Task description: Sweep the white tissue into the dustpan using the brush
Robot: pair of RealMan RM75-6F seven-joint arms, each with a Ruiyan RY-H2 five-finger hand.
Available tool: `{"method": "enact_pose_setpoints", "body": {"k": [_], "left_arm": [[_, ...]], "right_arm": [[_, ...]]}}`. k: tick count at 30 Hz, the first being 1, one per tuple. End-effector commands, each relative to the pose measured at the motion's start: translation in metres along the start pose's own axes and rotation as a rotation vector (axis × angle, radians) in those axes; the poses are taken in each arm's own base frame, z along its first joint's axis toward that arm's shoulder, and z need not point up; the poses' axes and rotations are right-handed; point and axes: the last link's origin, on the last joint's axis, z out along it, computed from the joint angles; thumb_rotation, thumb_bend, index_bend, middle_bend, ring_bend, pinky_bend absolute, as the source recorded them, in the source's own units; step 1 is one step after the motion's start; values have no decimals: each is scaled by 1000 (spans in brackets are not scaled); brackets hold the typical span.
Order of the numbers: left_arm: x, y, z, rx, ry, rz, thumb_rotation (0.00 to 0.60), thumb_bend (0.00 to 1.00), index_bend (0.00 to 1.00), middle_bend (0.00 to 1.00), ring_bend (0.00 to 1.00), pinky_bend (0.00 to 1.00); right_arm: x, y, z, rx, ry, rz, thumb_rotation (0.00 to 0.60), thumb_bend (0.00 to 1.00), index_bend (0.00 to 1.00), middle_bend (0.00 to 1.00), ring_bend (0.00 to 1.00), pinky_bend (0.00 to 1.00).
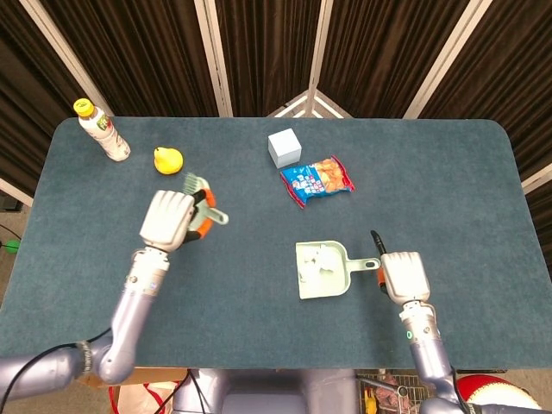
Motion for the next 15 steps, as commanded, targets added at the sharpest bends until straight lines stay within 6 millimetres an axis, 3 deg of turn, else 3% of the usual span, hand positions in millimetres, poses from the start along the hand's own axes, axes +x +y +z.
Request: {"method": "enact_pose_setpoints", "body": {"k": [1, 4, 8, 11, 15], "left_arm": [[-1, -40, -17, 7, -15, 243, 600, 490, 769, 1000, 968, 992], [-6, -62, -29, 46, -77, 298, 600, 425, 677, 937, 892, 932], [-16, -78, -44, 89, -161, 317, 600, 165, 281, 456, 504, 608], [-27, -84, -55, 121, -237, 293, 600, 54, 125, 174, 270, 375], [-36, -81, -61, 168, -278, 227, 600, 41, 44, 41, 142, 254]], "right_arm": [[2, 3, -3, -1, 3, 10, 600, 582, 0, 848, 870, 871], [2, 5, -6, 1, 5, 17, 600, 583, 0, 847, 868, 871], [2, 5, -9, 7, 7, 26, 600, 583, 0, 848, 862, 871], [2, 5, -11, 11, 9, 27, 600, 583, 0, 848, 860, 871], [3, 6, -12, 9, 13, 29, 600, 583, 0, 848, 858, 871]]}}
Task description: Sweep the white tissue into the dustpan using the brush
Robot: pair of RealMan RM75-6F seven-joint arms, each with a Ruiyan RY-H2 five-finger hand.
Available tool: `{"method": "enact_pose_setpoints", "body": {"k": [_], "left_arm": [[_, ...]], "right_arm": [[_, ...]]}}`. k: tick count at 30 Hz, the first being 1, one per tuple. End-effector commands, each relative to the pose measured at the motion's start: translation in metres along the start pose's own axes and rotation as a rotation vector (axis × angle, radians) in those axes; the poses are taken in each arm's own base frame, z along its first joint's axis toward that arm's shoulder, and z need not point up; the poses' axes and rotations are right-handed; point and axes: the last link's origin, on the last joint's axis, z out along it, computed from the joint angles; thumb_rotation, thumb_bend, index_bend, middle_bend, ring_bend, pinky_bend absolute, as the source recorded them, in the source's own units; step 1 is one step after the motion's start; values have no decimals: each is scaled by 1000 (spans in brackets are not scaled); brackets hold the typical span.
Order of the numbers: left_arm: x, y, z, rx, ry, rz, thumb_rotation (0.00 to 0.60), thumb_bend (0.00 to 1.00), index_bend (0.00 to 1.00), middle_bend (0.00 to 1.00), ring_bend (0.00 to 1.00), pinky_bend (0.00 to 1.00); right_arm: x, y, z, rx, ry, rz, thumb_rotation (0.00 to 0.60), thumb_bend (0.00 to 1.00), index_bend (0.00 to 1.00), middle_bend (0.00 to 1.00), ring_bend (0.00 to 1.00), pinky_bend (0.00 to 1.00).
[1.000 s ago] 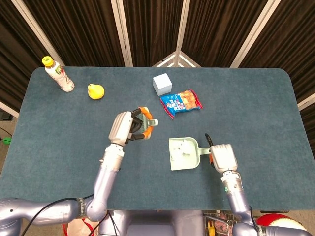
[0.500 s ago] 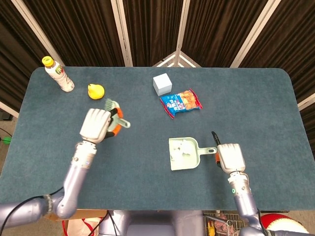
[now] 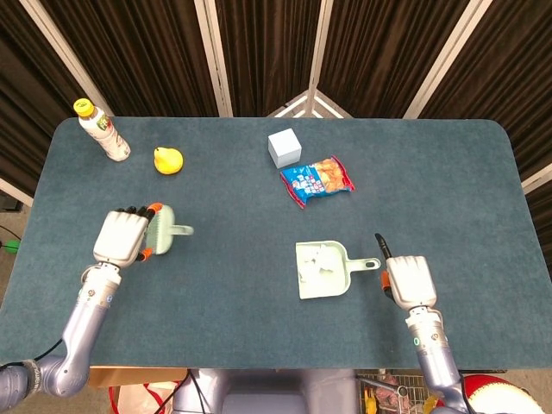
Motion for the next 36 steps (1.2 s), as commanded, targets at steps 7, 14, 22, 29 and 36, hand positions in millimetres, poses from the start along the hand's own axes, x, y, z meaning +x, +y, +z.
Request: {"method": "enact_pose_setpoints", "body": {"k": [7, 14, 22, 29, 36], "left_arm": [[1, 13, -9, 30, 26, -190, 600, 41, 24, 17, 119, 184], [8, -11, -43, 62, 39, -316, 600, 41, 47, 1, 4, 71], [5, -52, -115, 71, 73, -323, 600, 41, 5, 0, 0, 0], [-21, -85, -168, 101, 144, -189, 600, 39, 0, 0, 0, 0], [-31, -111, -194, 142, 193, -134, 600, 38, 0, 0, 0, 0]], "right_arm": [[2, 7, -4, -6, 10, 14, 600, 582, 0, 799, 784, 806], [10, 34, -16, -12, 41, 29, 600, 570, 0, 246, 162, 230], [24, 93, -49, -57, 122, 100, 600, 356, 0, 0, 0, 1], [27, 144, -92, -96, 249, 124, 600, 300, 0, 0, 0, 0], [24, 172, -124, -119, 309, 124, 600, 299, 0, 0, 0, 0]]}}
